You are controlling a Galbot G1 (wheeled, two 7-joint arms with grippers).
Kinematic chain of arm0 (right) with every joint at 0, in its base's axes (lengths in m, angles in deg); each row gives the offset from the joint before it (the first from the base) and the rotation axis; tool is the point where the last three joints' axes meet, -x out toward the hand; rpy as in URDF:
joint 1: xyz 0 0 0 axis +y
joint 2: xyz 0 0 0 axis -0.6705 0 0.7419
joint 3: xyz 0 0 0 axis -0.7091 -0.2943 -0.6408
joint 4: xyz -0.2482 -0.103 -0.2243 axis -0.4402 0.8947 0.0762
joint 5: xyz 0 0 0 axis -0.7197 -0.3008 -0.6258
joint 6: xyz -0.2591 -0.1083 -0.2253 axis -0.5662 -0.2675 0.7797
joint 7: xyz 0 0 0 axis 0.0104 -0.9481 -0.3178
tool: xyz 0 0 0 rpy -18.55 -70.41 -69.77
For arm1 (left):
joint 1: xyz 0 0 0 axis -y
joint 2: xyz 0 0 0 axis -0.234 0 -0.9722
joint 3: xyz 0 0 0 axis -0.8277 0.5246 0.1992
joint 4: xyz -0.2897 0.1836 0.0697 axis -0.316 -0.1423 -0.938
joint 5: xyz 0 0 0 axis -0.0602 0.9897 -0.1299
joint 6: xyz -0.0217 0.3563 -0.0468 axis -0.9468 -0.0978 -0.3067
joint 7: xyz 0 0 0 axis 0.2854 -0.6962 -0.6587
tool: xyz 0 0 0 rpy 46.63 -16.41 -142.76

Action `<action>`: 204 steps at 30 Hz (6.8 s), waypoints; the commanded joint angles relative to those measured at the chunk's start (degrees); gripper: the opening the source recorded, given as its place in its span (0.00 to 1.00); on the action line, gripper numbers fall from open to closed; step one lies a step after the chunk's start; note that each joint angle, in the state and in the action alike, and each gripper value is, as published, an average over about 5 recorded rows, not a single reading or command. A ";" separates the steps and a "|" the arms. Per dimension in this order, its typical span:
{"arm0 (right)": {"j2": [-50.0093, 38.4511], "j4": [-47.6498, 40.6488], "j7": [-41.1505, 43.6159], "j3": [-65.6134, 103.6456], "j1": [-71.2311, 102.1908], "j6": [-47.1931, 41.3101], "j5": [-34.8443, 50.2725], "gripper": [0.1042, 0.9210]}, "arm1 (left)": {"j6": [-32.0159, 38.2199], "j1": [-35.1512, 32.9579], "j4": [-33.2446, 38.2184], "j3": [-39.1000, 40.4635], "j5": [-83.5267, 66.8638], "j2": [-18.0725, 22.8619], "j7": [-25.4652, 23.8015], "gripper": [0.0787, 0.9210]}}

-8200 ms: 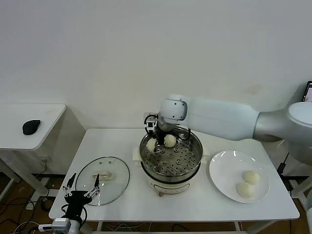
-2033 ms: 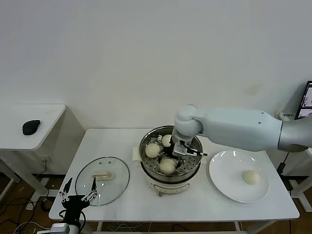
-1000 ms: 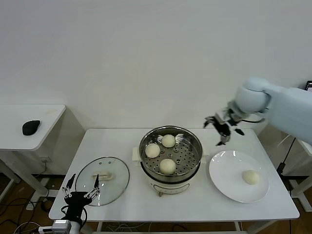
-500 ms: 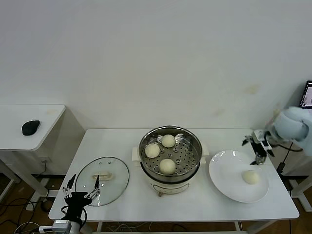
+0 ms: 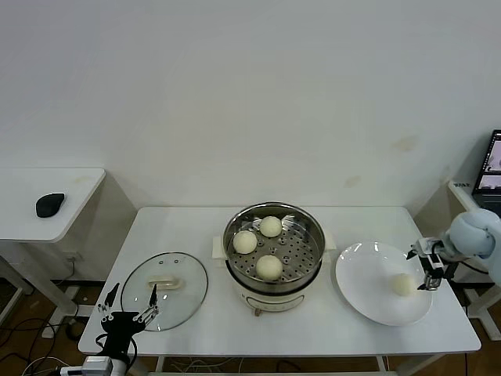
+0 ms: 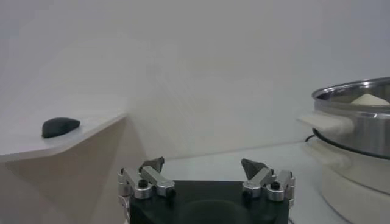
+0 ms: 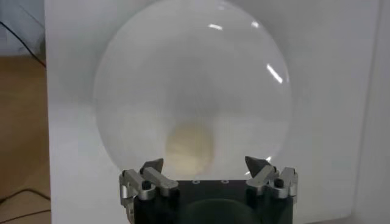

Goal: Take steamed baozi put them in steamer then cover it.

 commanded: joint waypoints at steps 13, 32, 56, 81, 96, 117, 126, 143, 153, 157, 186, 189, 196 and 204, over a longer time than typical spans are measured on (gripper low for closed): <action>10.28 -11.96 -2.01 8.35 9.13 1.04 -4.69 0.88 | -0.01 -0.18 -0.31 -0.85 -0.15 -0.21 -0.07 0.88; 4.71 -5.08 -0.88 2.87 1.52 -3.10 1.00 0.57 | -0.02 -0.06 -0.31 -0.38 -0.09 -0.16 -0.05 0.88; 17.27 13.77 -5.99 -43.17 -59.40 -17.79 39.16 0.58 | -0.52 1.45 1.55 0.84 -1.79 -0.98 -0.14 0.88; 30.14 6.94 -17.14 -40.55 -37.09 -32.19 44.00 0.58 | -0.57 1.78 1.41 0.07 -1.76 0.23 -0.09 0.88; 29.24 5.92 -17.84 -37.55 -33.18 -31.76 43.22 0.59 | -0.57 2.05 1.29 0.30 -1.70 0.36 -0.11 0.88; 6.49 25.29 -29.79 -25.83 -32.99 -25.38 44.43 0.88 | -0.58 2.58 1.53 0.94 -1.32 0.24 -0.23 0.88; -3.42 35.14 -55.55 21.87 22.51 -8.06 51.95 0.88 | 0.42 2.65 0.12 0.65 -1.28 1.03 0.08 0.88; 40.69 30.25 -41.50 83.65 74.10 14.34 24.84 0.88 | 6.97 2.04 -1.98 3.22 9.02 4.46 5.07 0.88; 55.43 34.81 -39.32 95.36 82.27 14.07 23.73 0.88 | 14.71 0.67 -10.44 -0.23 51.24 2.66 10.60 0.88; 56.44 34.92 -43.84 98.11 84.19 13.43 24.91 0.88 | 15.71 -1.43 -12.42 -3.51 64.19 0.02 11.16 0.88; 62.77 34.07 -47.95 100.87 86.35 11.71 21.75 0.88 | 14.04 18.21 -30.42 3.26 80.40 -9.24 6.93 0.88; 63.22 33.98 -48.02 100.83 86.45 11.83 21.46 0.88 | 13.69 19.78 -31.25 3.87 80.49 -9.31 6.74 0.88; 63.75 33.55 -48.01 100.64 86.64 12.16 20.95 0.88 | 12.98 23.07 -32.77 5.03 80.37 -9.87 5.99 0.88; 63.67 33.14 -47.85 100.73 86.85 12.19 20.65 0.88 | 12.26 26.08 -35.21 6.68 80.08 -9.96 4.61 0.88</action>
